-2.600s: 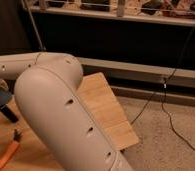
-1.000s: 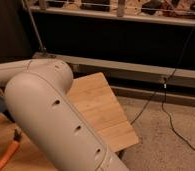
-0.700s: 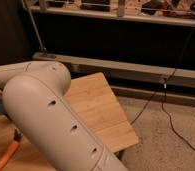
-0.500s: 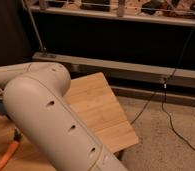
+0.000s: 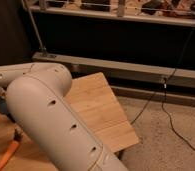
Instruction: Place the ceramic cup over the eraser
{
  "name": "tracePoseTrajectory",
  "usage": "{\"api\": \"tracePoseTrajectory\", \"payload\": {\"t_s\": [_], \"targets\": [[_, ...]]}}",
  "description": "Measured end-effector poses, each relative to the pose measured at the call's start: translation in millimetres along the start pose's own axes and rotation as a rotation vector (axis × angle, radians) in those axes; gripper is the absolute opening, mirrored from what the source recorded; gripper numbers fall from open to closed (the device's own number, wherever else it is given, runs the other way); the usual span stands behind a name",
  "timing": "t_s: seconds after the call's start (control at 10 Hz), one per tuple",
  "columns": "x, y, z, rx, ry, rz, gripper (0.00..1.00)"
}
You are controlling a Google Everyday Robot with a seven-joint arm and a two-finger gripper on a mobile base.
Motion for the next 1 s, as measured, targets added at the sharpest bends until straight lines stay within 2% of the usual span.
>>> {"api": "tracePoseTrajectory", "payload": {"t_s": [0.8, 1.0], "targets": [[16.4, -15.1, 7.6, -0.009, 0.036, 0.008, 0.80], [18.8, -21.5, 4.3, -0.006, 0.038, 0.018, 0.80]]}}
